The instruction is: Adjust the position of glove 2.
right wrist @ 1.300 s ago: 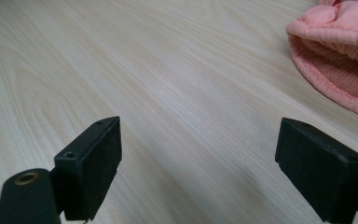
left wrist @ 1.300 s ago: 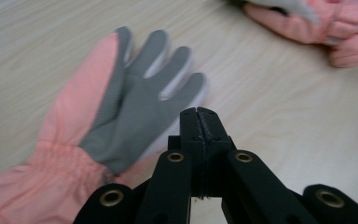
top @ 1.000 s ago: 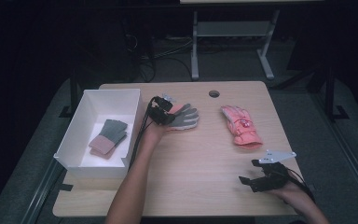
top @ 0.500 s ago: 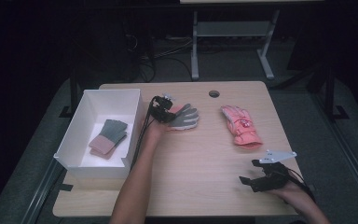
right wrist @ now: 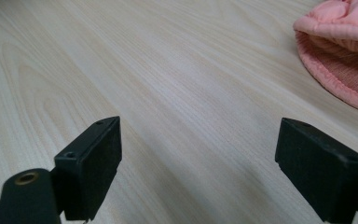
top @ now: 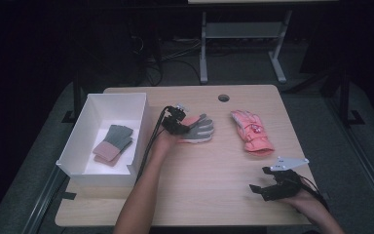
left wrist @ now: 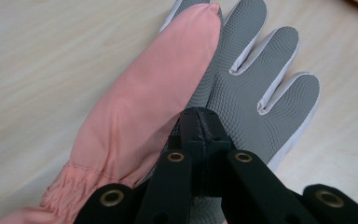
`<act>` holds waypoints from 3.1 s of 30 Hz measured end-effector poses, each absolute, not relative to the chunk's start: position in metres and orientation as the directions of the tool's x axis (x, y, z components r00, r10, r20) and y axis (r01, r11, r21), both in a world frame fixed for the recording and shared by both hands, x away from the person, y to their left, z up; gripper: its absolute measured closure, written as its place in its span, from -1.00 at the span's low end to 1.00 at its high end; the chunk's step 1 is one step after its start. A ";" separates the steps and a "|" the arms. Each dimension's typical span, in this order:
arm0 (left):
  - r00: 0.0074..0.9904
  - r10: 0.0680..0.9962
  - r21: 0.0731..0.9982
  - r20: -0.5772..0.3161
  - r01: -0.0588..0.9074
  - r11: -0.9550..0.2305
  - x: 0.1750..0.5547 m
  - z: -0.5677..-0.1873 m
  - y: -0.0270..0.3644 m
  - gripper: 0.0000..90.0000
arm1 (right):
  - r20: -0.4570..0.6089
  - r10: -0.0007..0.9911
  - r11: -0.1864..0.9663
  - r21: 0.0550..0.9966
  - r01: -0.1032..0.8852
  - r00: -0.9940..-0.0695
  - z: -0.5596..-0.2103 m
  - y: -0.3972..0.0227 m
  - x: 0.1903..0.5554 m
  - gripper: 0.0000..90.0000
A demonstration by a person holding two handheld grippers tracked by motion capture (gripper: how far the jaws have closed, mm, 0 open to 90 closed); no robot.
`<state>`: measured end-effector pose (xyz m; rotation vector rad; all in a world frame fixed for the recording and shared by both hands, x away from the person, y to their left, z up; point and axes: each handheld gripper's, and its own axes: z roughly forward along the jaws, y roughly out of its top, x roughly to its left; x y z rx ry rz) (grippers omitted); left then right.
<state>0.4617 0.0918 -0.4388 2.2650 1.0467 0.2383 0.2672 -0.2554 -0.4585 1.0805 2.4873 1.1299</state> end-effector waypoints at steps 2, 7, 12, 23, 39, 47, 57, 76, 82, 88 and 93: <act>0.684 0.721 0.606 -0.114 0.623 -0.495 0.456 -0.439 0.090 1.00 | 0.113 0.697 0.437 0.716 0.544 -0.709 -0.458 -0.255 0.267 -0.68; 0.710 0.686 0.605 -0.158 0.619 -0.501 0.441 -0.438 0.086 1.00 | 0.111 0.696 0.440 0.715 0.543 -0.709 -0.458 -0.255 0.267 -0.68; 0.726 0.658 0.607 -0.198 0.618 -0.499 0.424 -0.439 0.084 1.00 | 0.108 0.695 0.442 0.715 0.541 -0.711 -0.458 -0.254 0.267 -0.68; 0.782 0.579 0.595 -0.231 0.584 -0.552 0.383 -0.436 0.070 1.00 | 0.110 0.690 0.445 0.714 0.540 -0.715 -0.459 -0.253 0.267 -0.65; 0.796 0.584 0.655 -0.160 0.528 -0.540 0.371 -0.408 0.073 1.00 | 0.112 0.688 0.448 0.711 0.542 -0.717 -0.459 -0.253 0.266 -0.68; 0.739 0.667 0.610 -0.091 0.571 -0.549 0.404 -0.417 0.092 1.00 | 0.112 0.685 0.452 0.710 0.540 -0.720 -0.459 -0.253 0.267 -0.68; 0.758 0.645 0.559 -0.092 0.575 -0.597 0.387 -0.427 0.099 0.99 | 0.110 0.686 0.451 0.711 0.539 -0.719 -0.460 -0.254 0.267 -0.68; 0.810 0.521 0.555 -0.270 0.573 -0.603 0.331 -0.438 0.111 0.99 | 0.119 0.688 0.451 0.703 0.550 -0.716 -0.461 -0.254 0.265 -0.68; 0.838 0.473 0.549 -0.273 0.539 -0.639 0.317 -0.440 0.103 0.99 | 0.118 0.696 0.442 0.707 0.553 -0.708 -0.461 -0.258 0.264 -0.68; 0.881 0.396 0.566 -0.257 0.470 -0.678 0.307 -0.438 0.086 0.99 | 0.115 0.701 0.443 0.704 0.556 -0.704 -0.462 -0.259 0.264 -0.68; 0.905 0.343 0.576 -0.254 0.426 -0.698 0.299 -0.440 0.067 0.99 | 0.117 0.705 0.439 0.702 0.560 -0.699 -0.462 -0.262 0.262 -0.68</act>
